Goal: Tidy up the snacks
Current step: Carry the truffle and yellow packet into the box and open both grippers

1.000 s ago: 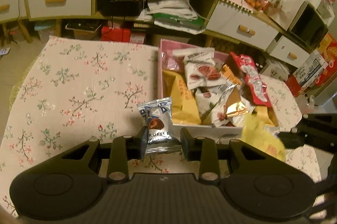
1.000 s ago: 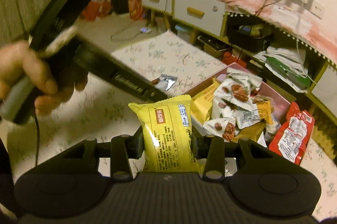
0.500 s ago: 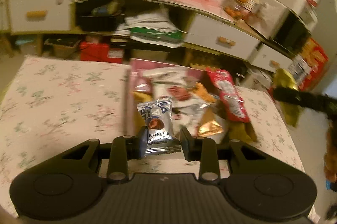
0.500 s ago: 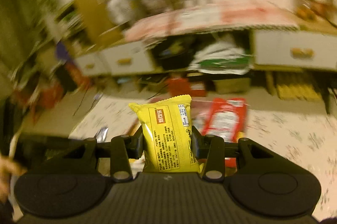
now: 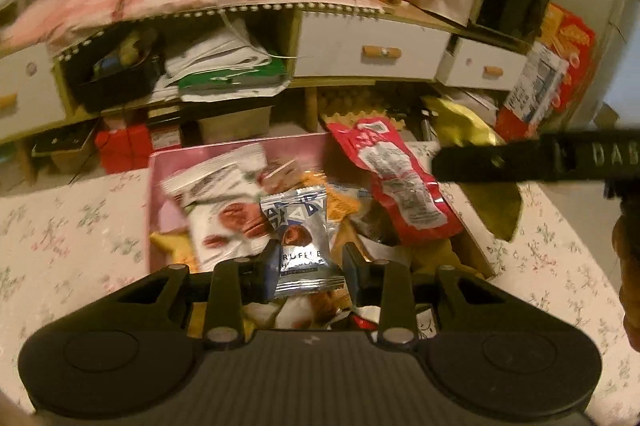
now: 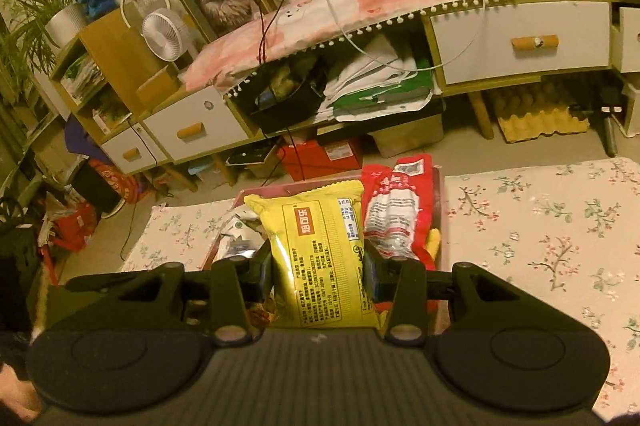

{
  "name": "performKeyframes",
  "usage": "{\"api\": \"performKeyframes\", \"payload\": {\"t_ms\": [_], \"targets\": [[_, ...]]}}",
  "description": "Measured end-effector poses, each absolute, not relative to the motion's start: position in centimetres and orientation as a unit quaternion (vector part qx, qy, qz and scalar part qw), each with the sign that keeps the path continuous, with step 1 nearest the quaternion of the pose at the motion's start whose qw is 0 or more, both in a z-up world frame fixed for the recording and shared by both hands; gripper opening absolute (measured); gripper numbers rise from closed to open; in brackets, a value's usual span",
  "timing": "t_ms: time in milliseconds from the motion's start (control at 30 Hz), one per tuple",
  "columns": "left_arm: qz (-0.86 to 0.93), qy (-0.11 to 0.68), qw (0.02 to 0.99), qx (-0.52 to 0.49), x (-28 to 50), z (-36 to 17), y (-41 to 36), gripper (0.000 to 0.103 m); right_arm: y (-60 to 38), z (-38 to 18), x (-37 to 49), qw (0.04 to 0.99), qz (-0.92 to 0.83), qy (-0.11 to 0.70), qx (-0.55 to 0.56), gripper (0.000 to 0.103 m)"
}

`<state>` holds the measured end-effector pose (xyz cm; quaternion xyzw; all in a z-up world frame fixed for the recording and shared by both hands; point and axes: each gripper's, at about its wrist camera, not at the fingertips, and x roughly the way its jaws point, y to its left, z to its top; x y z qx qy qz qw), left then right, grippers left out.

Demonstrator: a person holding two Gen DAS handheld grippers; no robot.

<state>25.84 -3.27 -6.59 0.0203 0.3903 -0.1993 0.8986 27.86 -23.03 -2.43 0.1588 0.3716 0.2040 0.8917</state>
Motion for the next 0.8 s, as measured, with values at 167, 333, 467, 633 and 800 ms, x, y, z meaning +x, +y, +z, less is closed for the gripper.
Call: {"api": "performKeyframes", "payload": {"t_ms": [167, 333, 467, 633, 800], "targets": [[-0.204, 0.386, 0.897, 0.065, 26.1, -7.7, -4.9, 0.039, -22.2, -2.8, 29.2, 0.891, 0.204, 0.372, 0.159, 0.039], [-0.209, 0.383, 0.896, 0.075, 26.2, -7.7, -4.9, 0.056, -21.5, -2.9, 30.1, 0.894, 0.204, 0.371, 0.147, 0.039], [-0.206, 0.371, 0.902, 0.082, 25.9, -7.3, -4.2, 0.064, -20.9, -2.9, 31.1, 0.895, 0.207, 0.369, 0.140, 0.039], [-0.206, 0.372, 0.900, 0.095, 25.8, -7.9, -3.9, 0.064, -19.2, -3.3, 32.1, 0.895, 0.223, 0.366, 0.123, 0.039], [-0.215, 0.370, 0.902, 0.062, 25.9, -6.8, -2.7, 0.064, -18.1, -4.0, 32.8, 0.892, 0.237, 0.366, 0.115, 0.039]]}}
